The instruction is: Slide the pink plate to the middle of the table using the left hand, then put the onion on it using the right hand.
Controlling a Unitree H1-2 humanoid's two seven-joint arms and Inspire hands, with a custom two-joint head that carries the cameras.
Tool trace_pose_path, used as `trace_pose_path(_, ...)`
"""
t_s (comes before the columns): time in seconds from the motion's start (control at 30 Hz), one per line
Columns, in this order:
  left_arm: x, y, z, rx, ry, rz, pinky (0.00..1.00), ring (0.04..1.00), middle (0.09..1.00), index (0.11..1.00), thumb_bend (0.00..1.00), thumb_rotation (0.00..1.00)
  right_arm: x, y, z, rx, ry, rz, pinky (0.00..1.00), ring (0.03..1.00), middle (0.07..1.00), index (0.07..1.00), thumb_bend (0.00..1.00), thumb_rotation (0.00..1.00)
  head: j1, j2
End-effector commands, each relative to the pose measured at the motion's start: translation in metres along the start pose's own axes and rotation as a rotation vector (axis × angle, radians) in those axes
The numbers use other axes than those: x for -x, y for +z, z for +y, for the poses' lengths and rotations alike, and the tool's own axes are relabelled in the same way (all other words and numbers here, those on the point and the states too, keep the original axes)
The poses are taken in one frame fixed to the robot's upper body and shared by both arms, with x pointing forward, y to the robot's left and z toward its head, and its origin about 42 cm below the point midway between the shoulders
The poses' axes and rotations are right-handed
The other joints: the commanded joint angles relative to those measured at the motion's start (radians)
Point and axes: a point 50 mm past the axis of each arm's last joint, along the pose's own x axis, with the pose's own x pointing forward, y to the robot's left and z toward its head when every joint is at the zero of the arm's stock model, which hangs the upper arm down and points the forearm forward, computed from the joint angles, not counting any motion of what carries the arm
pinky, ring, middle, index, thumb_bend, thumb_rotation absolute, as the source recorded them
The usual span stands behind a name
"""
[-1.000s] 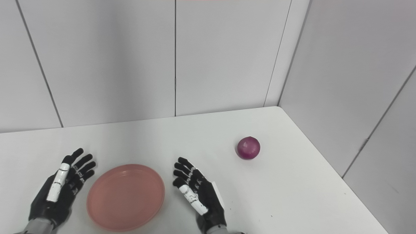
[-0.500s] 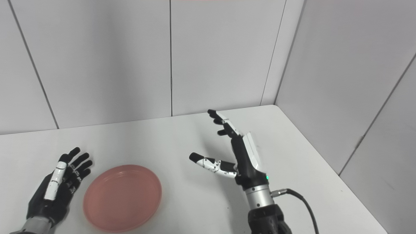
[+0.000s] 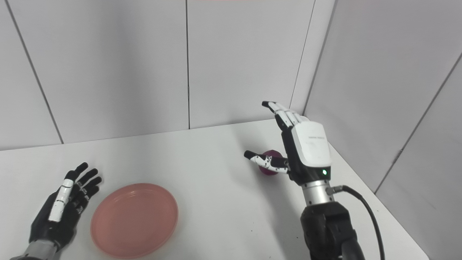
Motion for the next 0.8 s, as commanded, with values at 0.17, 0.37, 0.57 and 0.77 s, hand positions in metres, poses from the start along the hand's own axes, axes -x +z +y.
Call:
trace_pose_path(0.17,0.014,-0.036,0.011,0.014,0.048,0.147,0.91,0.869,0.878,0.889,0.65,0.73,-0.029,-0.02,-0.01,0.131,0.055,0.049,0.61,0.793,0.848,0.839,1.0,0.37,0.003,0.002)
trace_pose_path(0.37,0.015,-0.036,0.01,0.012,0.037,0.147,0.93,0.876,0.883,0.899,0.64,0.74,-0.043,-0.04,0.001,0.185,0.168,0.095,0.58,0.79,0.835,0.837,1.0,0.37,0.004,0.005)
trace_pose_path(0.57,0.015,-0.035,0.01,0.014,0.046,0.146,0.92,0.874,0.882,0.899,0.64,0.74,-0.054,-0.053,0.014,0.188,0.272,0.145,0.54,0.772,0.821,0.821,1.0,0.33,0.008,0.003)
trace_pose_path(0.77,0.015,-0.036,0.01,0.0,0.043,0.15,0.92,0.869,0.878,0.896,0.65,0.74,-0.055,-0.064,0.027,0.11,0.315,0.154,0.55,0.7,0.761,0.79,1.0,0.34,0.009,0.004)
